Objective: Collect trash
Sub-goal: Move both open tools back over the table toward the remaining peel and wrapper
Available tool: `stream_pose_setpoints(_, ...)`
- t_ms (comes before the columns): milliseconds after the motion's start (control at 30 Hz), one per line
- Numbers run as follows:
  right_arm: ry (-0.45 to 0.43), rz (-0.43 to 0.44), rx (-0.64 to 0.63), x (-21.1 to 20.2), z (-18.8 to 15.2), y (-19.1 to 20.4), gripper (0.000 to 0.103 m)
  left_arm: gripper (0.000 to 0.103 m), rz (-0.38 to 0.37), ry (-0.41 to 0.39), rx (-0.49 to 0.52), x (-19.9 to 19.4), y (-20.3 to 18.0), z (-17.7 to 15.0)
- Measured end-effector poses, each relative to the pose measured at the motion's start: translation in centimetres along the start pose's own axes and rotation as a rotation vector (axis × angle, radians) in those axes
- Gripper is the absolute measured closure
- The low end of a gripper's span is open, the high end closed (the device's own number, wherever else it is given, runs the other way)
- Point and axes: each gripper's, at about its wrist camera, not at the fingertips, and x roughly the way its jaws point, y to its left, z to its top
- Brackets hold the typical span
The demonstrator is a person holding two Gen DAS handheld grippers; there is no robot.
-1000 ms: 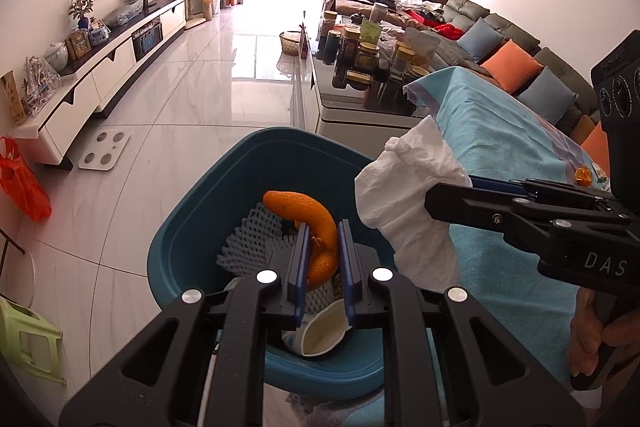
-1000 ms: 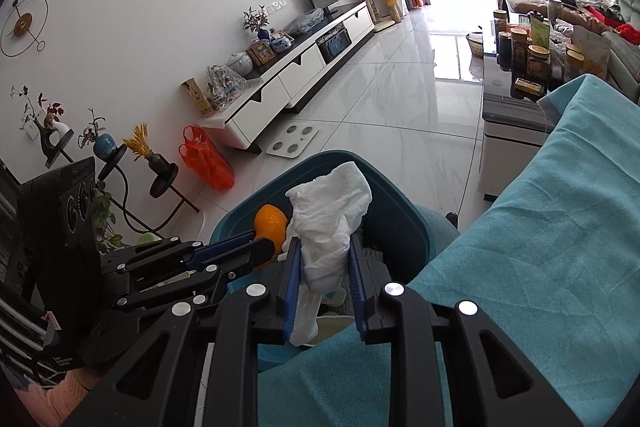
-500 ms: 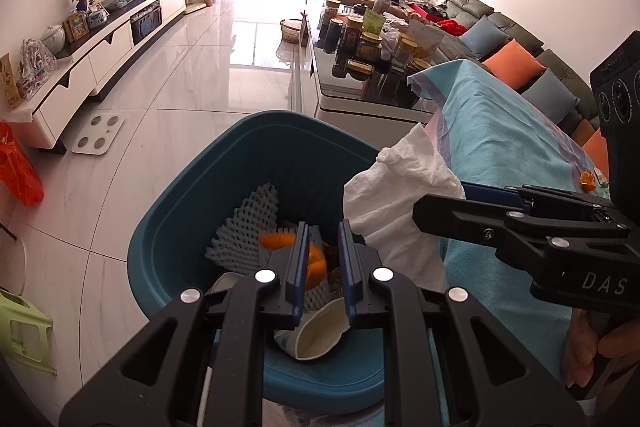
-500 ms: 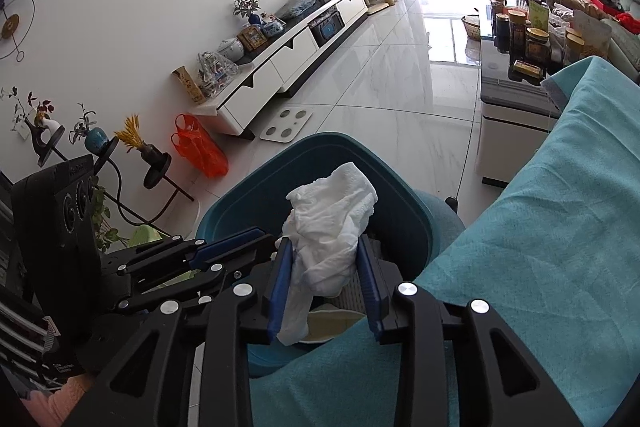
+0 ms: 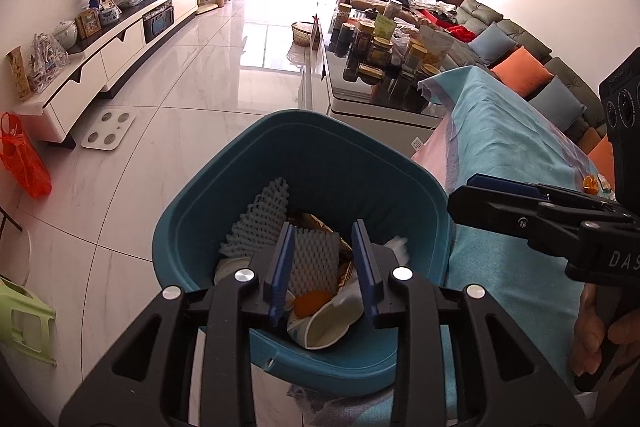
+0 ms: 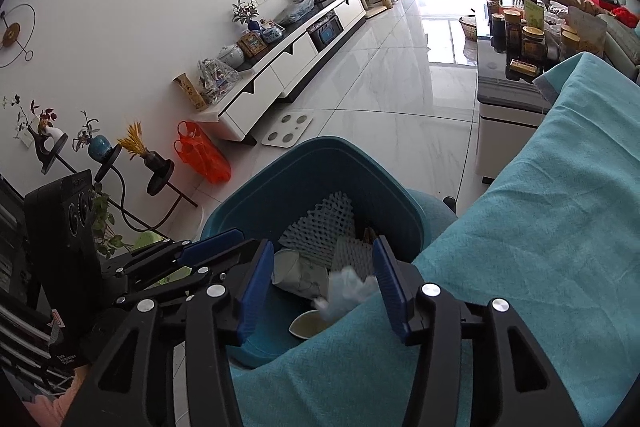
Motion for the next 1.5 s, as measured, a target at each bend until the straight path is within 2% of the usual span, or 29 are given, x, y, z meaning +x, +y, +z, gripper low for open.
stream_pose_setpoints(167,-0.027,0.013,0.014,-1.5,-0.2,-0.5,0.051,0.071,-0.011,-0.034,0.008,-2.0,-0.2,0.1)
stream_pose_setpoints(300,-0.084,0.017,0.005,-4.3,-1.1,-1.0,0.051,0.06,-0.054,-0.076,0.046,-3.7,-1.9,0.4)
stream_pose_setpoints(567,-0.256,-0.097,0.049,-12.8,-3.7,-4.9,0.051,0.051,-0.214,-0.106,0.203,-4.7,-10.3,0.9)
stream_pose_setpoints(800,-0.363,-0.288,0.15,-19.7,-7.0,-11.1,0.051,0.05,-0.336,-0.067,0.338,-2.7,-19.5,1.3)
stream_pose_setpoints(933,-0.405,-0.381,0.236,-23.2,-9.2,-15.6,0.051,0.05,-0.397,-0.016,0.404,-0.5,-24.6,1.6)
stream_pose_setpoints(1167,-0.449,-0.522,0.343,-27.0,-12.0,-21.5,0.047,0.05,-0.43,0.024,0.524,2.5,-32.7,1.9)
stream_pose_setpoints(1333,-0.428,-0.536,0.381,-26.9,-12.6,-24.0,0.041,0.049,-0.452,0.048,0.584,4.5,-37.1,2.3)
stream_pose_setpoints(1500,-0.412,-0.498,0.406,-26.7,-13.1,-26.0,0.041,0.048,-0.457,0.077,0.616,6.7,-39.8,2.4)
